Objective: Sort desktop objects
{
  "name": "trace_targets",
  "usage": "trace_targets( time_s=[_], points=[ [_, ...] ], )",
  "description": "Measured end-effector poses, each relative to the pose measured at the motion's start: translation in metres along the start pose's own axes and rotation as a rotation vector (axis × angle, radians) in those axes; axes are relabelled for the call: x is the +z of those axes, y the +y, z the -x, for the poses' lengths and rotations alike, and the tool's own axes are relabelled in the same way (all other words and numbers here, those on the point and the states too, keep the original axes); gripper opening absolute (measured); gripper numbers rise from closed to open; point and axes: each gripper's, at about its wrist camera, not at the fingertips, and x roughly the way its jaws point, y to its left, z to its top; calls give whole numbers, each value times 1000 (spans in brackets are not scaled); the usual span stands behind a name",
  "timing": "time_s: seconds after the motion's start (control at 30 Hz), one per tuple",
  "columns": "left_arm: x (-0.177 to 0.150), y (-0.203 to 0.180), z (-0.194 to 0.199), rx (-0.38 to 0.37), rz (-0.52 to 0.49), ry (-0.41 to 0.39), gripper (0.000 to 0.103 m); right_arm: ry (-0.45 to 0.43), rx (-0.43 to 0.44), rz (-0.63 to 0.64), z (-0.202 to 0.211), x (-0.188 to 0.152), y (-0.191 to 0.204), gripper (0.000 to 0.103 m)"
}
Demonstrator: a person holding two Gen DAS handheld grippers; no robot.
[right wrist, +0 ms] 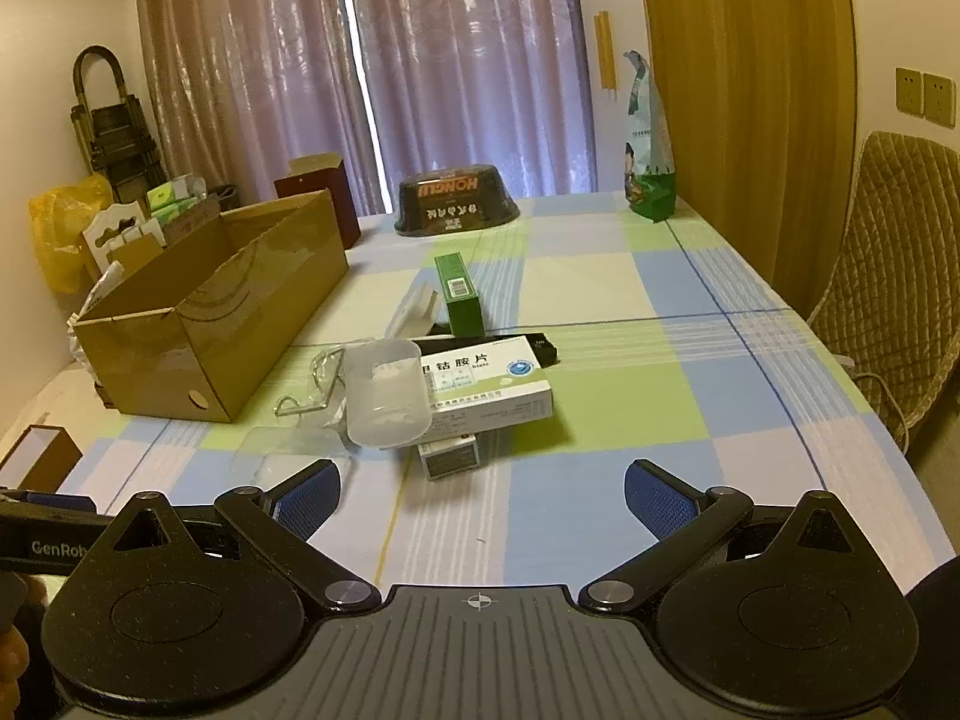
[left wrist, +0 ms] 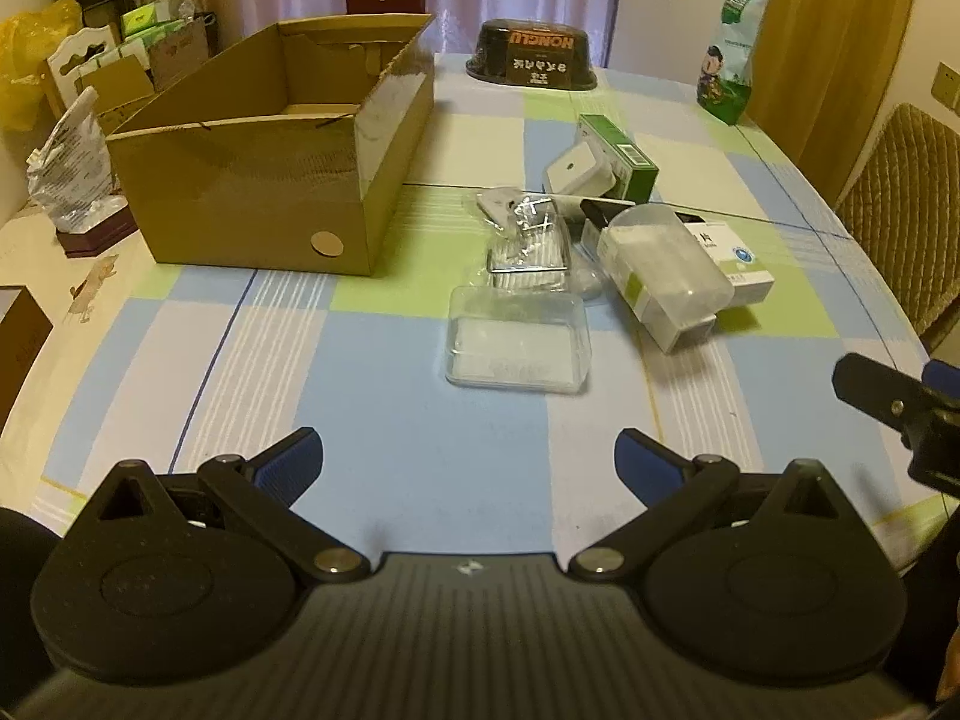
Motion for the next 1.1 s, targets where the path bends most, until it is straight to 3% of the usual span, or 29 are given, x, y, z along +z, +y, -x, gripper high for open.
trace_targets(
  time_s=[0.23,1.1],
  points=[
    [-7,2,3,10,1,-35,102,-5,15,-11,-1,-2,0,103],
    [-4,1,1,0,1,-2,102,14,1,-1,-5,-2,0,103]
  ],
)
